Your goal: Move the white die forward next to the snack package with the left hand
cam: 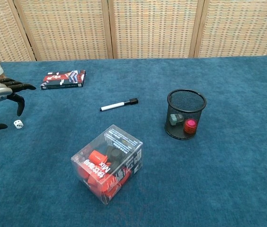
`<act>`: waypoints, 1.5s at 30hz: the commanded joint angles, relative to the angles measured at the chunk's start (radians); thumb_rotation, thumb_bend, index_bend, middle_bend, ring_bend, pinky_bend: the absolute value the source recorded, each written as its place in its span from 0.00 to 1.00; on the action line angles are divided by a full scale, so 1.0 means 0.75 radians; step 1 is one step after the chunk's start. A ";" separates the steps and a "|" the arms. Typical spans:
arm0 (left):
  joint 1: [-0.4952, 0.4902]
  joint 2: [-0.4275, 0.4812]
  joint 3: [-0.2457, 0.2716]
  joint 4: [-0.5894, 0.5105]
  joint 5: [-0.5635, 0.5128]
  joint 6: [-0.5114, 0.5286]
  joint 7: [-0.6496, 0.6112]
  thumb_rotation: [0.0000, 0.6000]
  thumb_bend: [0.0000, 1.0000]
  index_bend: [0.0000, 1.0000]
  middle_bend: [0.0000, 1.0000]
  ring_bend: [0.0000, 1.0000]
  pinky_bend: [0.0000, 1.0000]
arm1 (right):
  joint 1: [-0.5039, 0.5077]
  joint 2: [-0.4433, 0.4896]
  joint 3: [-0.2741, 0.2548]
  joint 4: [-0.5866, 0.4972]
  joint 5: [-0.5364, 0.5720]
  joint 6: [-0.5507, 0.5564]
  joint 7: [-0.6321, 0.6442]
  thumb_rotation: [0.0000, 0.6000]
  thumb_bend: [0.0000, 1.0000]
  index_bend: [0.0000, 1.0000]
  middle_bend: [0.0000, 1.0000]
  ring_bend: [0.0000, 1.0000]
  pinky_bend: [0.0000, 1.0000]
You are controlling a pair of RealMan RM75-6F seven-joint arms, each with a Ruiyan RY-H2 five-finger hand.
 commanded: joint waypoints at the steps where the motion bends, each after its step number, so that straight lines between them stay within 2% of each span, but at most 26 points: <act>1: -0.007 -0.010 -0.001 -0.001 -0.002 0.005 -0.002 1.00 0.28 0.45 0.00 0.00 0.00 | 0.000 0.001 0.000 0.001 -0.003 0.003 0.001 1.00 0.16 0.05 0.00 0.00 0.00; 36: -0.045 -0.045 0.003 0.014 -0.083 -0.077 0.058 1.00 0.30 0.48 0.00 0.00 0.00 | -0.008 0.004 0.004 0.009 -0.011 0.029 0.024 1.00 0.16 0.05 0.00 0.00 0.00; 45: -0.050 -0.083 0.013 0.046 -0.074 -0.070 0.050 1.00 0.31 0.51 0.00 0.00 0.00 | -0.010 0.003 0.002 0.007 -0.018 0.036 0.019 1.00 0.16 0.05 0.00 0.00 0.00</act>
